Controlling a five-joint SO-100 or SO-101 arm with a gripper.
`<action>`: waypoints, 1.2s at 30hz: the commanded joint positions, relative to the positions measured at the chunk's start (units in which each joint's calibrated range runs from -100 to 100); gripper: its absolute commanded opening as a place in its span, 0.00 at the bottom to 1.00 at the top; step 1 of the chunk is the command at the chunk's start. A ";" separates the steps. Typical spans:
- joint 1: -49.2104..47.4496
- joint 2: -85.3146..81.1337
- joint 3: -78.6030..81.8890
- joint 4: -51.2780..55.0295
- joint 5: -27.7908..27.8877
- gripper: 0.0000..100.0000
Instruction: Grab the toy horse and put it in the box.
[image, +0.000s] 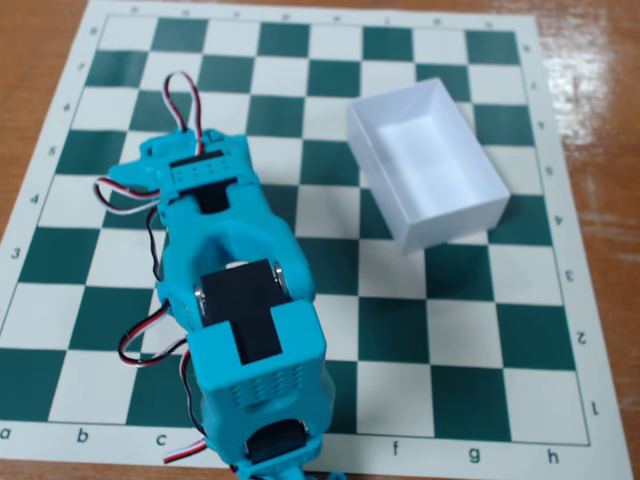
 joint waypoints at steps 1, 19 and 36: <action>-0.81 0.76 -0.97 -2.84 0.11 0.45; -2.59 11.21 -4.98 -9.49 0.20 0.43; -4.16 18.11 -10.44 -13.14 -0.09 0.00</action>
